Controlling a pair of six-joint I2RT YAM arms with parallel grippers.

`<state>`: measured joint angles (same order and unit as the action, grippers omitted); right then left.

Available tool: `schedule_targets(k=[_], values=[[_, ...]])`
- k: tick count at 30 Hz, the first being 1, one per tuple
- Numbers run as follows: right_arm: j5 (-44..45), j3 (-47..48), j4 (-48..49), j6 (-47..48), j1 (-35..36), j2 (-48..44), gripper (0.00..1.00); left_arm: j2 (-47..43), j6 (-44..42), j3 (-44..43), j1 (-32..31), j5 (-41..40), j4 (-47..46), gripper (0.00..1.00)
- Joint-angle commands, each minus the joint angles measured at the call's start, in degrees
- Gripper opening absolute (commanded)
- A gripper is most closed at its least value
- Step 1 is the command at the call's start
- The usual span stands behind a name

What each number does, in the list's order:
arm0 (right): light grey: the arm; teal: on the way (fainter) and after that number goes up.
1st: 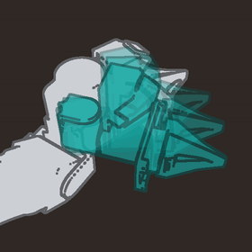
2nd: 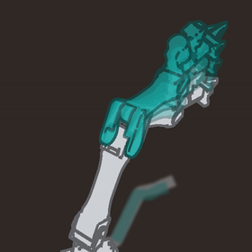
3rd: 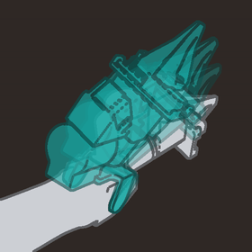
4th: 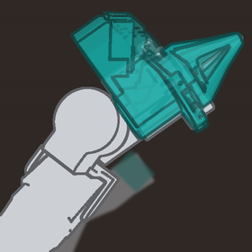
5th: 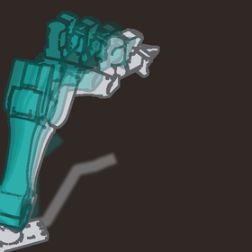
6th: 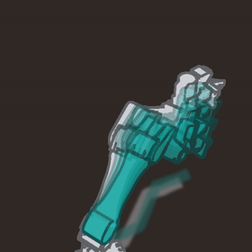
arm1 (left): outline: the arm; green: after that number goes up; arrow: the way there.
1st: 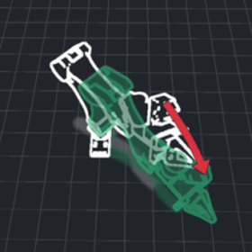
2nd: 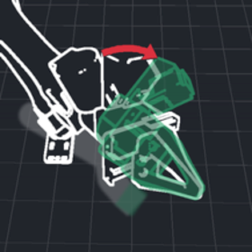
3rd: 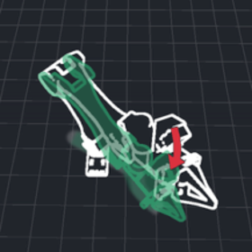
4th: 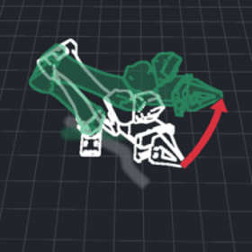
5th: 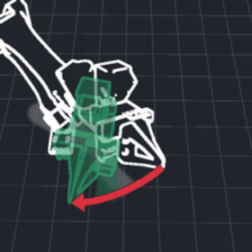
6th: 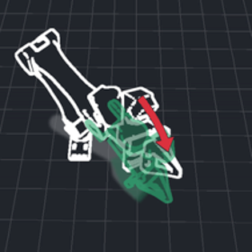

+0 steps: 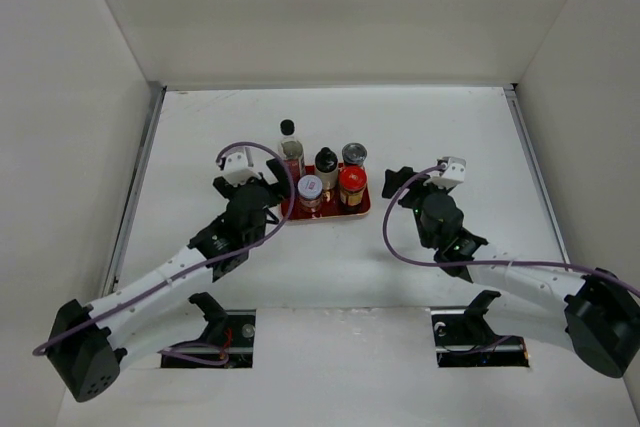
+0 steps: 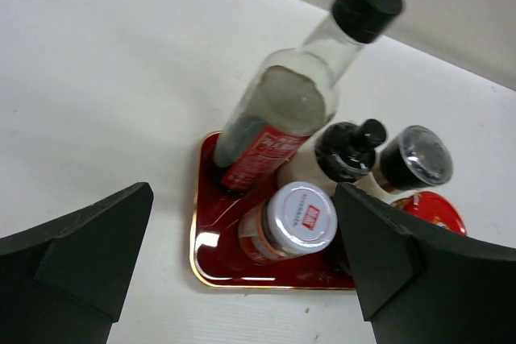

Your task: Organize the condiment bottles

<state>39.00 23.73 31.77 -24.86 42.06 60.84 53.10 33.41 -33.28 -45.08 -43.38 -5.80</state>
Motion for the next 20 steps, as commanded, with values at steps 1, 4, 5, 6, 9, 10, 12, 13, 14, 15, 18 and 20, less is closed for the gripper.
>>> schedule_targets(k=[1, 4, 5, 6, 9, 10, 12, 13, 14, 15, 18, 20], values=[[1.5, 1.8, 0.6, -0.1, -0.2, 0.9, 1.0, -4.8, 2.7, -0.3, 2.8, 2.7, 6.1, 1.0], [1.3, 2.0, 0.7, -0.1, -0.2, 0.9, 1.0, -8.1, 2.7, -1.6, 4.5, 2.2, 11.0, 1.0], [1.3, 1.9, 0.8, -0.1, -0.2, 1.0, 1.0, -8.9, 2.7, -2.4, 4.9, 2.4, 12.6, 1.0], [1.3, 1.9, 0.8, -0.1, -0.2, 1.2, 1.0, -9.2, 2.7, -3.2, 5.0, 2.4, 14.3, 1.0], [1.3, 2.2, 0.5, -0.1, -0.1, 1.5, 1.0, -10.2, 2.7, -4.6, 4.2, 1.9, 18.5, 1.0], [1.3, 2.2, 0.5, -0.1, -0.1, 1.3, 1.0, -10.5, 2.6, -4.9, 4.2, 1.8, 19.2, 1.0], [1.2, 1.9, 0.8, -0.1, -0.3, 1.2, 1.0, -11.1, 2.5, -5.1, 4.7, 1.7, 20.6, 1.0], [1.2, 1.9, 0.8, -0.1, -0.3, 1.2, 1.0, -11.4, 2.5, -5.1, 5.1, 1.7, 21.4, 1.0], [1.2, 2.0, 0.5, -0.1, -0.3, 1.2, 1.0, -11.9, 2.5, -4.9, 5.3, 1.7, 21.6, 1.0], [1.2, 2.0, 0.5, -0.1, -0.3, 1.1, 1.0, -12.5, 2.5, -4.3, 5.7, 1.5, 21.7, 1.0], [1.1, 1.7, 0.8, -0.1, -0.4, 0.5, 1.0, -13.6, 2.6, -3.0, 8.6, -0.2, 21.5, 1.0], [1.1, 1.6, 0.9, -0.1, -0.7, 0.6, 1.0, -13.8, 2.8, -2.8, 10.7, -0.2, 21.8, 1.0]])
